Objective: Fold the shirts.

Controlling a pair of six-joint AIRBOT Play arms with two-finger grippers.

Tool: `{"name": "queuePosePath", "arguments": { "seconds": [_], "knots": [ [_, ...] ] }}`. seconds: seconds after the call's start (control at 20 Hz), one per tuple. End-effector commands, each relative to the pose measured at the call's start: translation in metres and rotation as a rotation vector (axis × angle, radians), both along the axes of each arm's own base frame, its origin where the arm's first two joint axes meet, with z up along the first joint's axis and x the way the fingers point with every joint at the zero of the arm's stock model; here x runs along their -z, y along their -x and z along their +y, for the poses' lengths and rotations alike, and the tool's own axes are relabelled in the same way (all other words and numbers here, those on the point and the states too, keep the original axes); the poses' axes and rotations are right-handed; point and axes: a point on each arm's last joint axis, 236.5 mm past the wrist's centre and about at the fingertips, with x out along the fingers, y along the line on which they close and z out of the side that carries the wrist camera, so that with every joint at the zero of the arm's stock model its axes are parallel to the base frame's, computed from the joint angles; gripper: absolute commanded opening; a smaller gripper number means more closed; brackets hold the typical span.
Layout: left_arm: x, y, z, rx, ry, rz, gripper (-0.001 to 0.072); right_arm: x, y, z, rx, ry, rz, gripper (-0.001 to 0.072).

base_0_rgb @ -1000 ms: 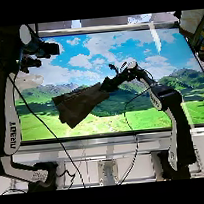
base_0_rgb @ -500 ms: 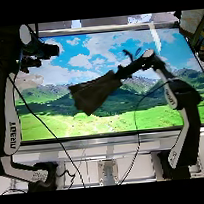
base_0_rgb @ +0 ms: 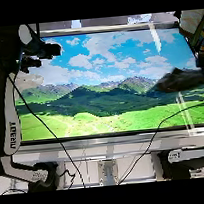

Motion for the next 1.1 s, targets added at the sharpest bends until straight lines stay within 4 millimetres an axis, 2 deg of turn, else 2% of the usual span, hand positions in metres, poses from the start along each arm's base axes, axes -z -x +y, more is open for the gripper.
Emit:
{"name": "queuePosePath", "arguments": {
  "seconds": [0.0, 0.15, 0.2, 0.25, 0.3, 0.35, 0.4, 0.45, 0.5, 0.55, 0.6, 0.65, 0.7, 0.75, 0.8, 0.85, 0.9, 0.95, 1.05],
  "knots": [
    [0.0, 0.001, -0.01, 0.034, 0.031, 0.001, 0.0009, 0.018, 0.104, -0.025, 0.17, 0.009, 0.188, 0.0023],
    [-0.001, 0.0, -0.014, 0.041, 0.044, -0.002, 0.0009, 0.087, 0.188, 0.001, 0.144, -0.11, 0.464, 0.0035],
    [-0.001, 0.001, -0.016, 0.046, 0.054, 0.0, 0.0008, 0.102, 0.207, 0.007, 0.12, -0.141, 0.522, 0.0141],
    [-0.001, 0.002, -0.018, 0.05, 0.061, 0.003, 0.0009, 0.11, 0.221, 0.004, 0.121, -0.13, 0.557, 0.027],
    [-0.001, 0.002, -0.02, 0.053, 0.067, 0.004, 0.0009, 0.107, 0.224, -0.007, 0.127, -0.085, 0.545, 0.0273],
    [-0.001, 0.002, -0.022, 0.056, 0.074, 0.006, 0.0009, 0.099, 0.214, -0.02, 0.138, -0.029, 0.476, 0.0273],
    [-0.001, 0.003, -0.023, 0.059, 0.08, 0.008, 0.0009, 0.084, 0.192, -0.034, 0.163, 0.042, 0.349, 0.0279],
    [-0.001, 0.003, -0.024, 0.06, 0.084, 0.008, 0.0009, 0.06, 0.159, -0.044, 0.204, 0.099, 0.158, 0.0403],
    [-0.001, 0.002, -0.024, 0.059, 0.086, 0.004, 0.0009, 0.03, 0.112, -0.041, 0.225, 0.094, -0.095, 0.0577],
    [-0.002, 0.001, -0.025, 0.059, 0.089, -0.002, 0.0009, -0.007, 0.057, -0.022, 0.205, 0.016, -0.385, 0.0603],
    [-0.003, 0.0, -0.026, 0.06, 0.097, -0.006, 0.0009, -0.056, 0.001, 0.011, 0.161, -0.114, -0.701, 0.0599],
    [-0.003, 0.001, -0.029, 0.065, 0.108, -0.004, 0.0009, -0.118, -0.045, 0.052, 0.061, -0.267, -1.005, 0.0594],
    [-0.003, 0.002, -0.034, 0.074, 0.127, 0.001, 0.0009, -0.168, -0.071, 0.093, -0.089, -0.382, -1.211, 0.0593],
    [-0.003, 0.005, -0.04, 0.086, 0.152, 0.01, 0.0009, -0.19, -0.083, 0.135, -0.254, -0.451, -1.296, 0.0592],
    [-0.003, 0.008, -0.047, 0.1, 0.179, 0.023, 0.0009, -0.188, -0.088, 0.177, -0.403, -0.508, -1.287, 0.0592],
    [-0.002, 0.011, -0.052, 0.109, 0.196, 0.036, 0.0009, -0.161, -0.09, 0.221, -0.523, -0.564, -1.187, 0.0584],
    [0.0, 0.015, -0.055, 0.12, 0.206, 0.054, 0.0009, -0.12, -0.089, 0.257, -0.613, -0.584, -1.048, 0.055],
    [0.003, 0.02, -0.056, 0.135, 0.199, 0.079, 0.0009, -0.07, -0.082, 0.29, -0.696, -0.573, -0.884, 0.0526],
    [0.015, 0.04, -0.051, 0.167, 0.153, 0.17, 0.0009, 0.024, -0.055, 0.331, -0.852, -0.48, -0.572, 0.0526]
  ]
}}
